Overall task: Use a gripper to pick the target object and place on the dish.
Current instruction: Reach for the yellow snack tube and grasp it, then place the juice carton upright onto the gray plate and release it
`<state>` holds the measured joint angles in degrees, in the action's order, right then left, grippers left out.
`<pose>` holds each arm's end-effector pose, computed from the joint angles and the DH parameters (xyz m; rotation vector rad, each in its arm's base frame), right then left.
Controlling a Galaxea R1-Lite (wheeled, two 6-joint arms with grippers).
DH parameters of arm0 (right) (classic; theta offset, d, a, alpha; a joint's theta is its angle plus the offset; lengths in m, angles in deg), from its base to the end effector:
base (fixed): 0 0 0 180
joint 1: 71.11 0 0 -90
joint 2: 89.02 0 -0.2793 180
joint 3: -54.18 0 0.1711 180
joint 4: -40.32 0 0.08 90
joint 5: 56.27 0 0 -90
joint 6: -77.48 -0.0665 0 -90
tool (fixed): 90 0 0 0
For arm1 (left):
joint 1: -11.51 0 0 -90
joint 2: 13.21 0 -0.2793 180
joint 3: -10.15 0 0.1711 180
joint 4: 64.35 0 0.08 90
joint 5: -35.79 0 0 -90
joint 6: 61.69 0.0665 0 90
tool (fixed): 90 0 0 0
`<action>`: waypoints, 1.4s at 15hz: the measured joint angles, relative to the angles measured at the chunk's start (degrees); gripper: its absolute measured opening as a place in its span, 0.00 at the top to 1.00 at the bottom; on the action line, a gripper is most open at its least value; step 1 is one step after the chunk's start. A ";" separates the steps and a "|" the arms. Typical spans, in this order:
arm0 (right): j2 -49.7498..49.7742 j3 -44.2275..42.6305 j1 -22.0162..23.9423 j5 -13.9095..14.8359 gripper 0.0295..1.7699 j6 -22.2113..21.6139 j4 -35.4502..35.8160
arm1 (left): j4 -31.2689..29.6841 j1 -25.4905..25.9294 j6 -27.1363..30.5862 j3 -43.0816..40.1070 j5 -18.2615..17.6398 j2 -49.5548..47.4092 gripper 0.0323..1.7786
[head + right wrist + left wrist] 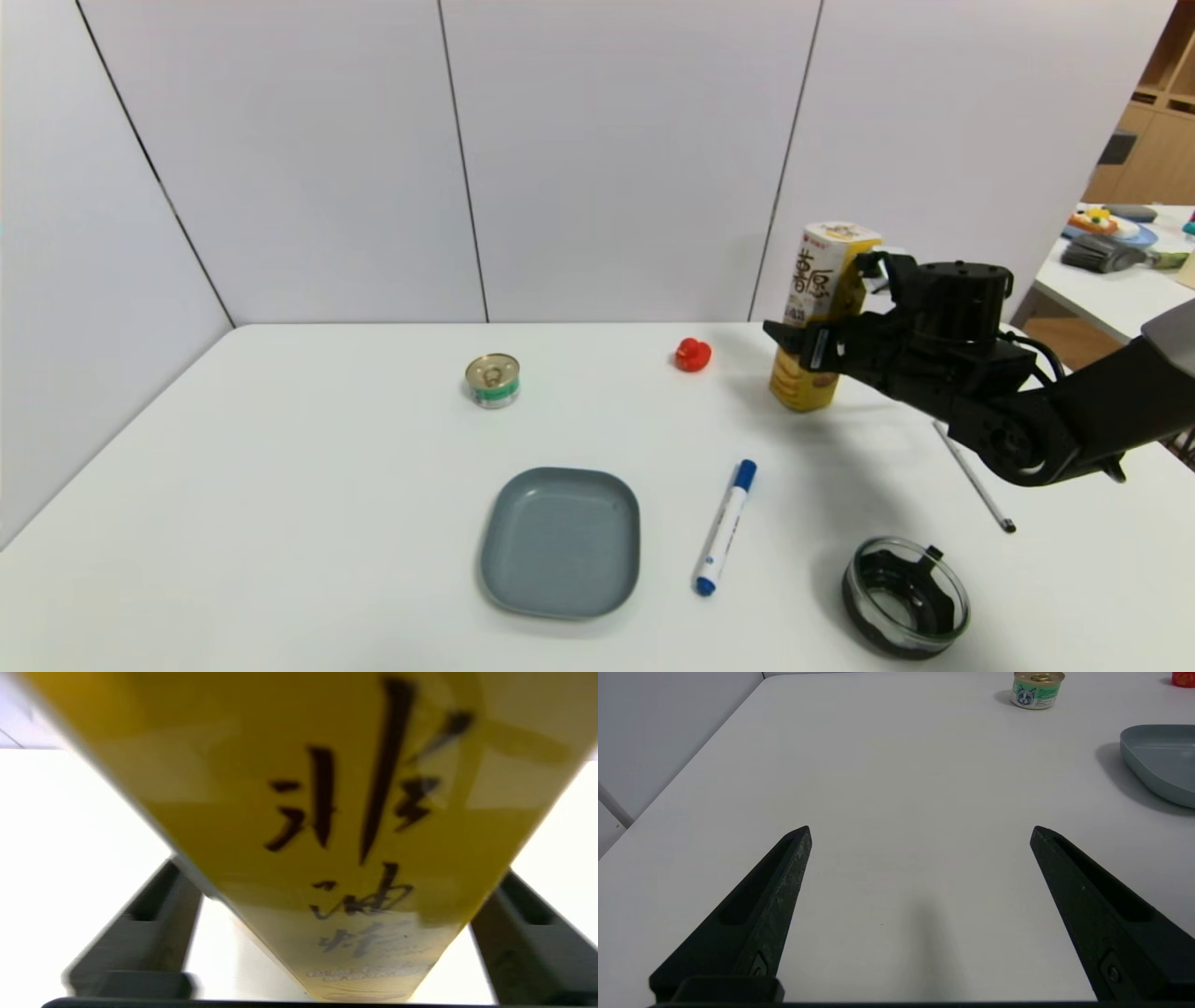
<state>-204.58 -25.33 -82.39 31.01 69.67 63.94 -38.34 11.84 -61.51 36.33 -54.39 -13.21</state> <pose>0.3935 0.0817 0.1198 0.1189 0.2331 0.2282 0.0207 -0.0001 0.0759 0.0032 -0.0030 0.0026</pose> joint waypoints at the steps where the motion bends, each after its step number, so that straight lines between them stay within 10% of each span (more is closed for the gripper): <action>1: 0.00 0.02 -0.04 -0.04 0.29 0.00 0.00 | 0.00 0.00 0.00 0.00 -0.02 0.00 0.05; 6: 0.02 0.33 -0.01 -0.04 0.55 0.01 0.39 | 0.00 0.00 0.00 0.00 0.00 0.00 0.05; 21: 17.97 -0.61 -6.07 -1.74 0.55 9.23 -15.85 | 0.00 0.00 0.00 0.00 0.02 0.00 0.05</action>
<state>-186.62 -25.94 -88.47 29.27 78.90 48.09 -38.34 11.84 -61.51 36.33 -54.36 -13.21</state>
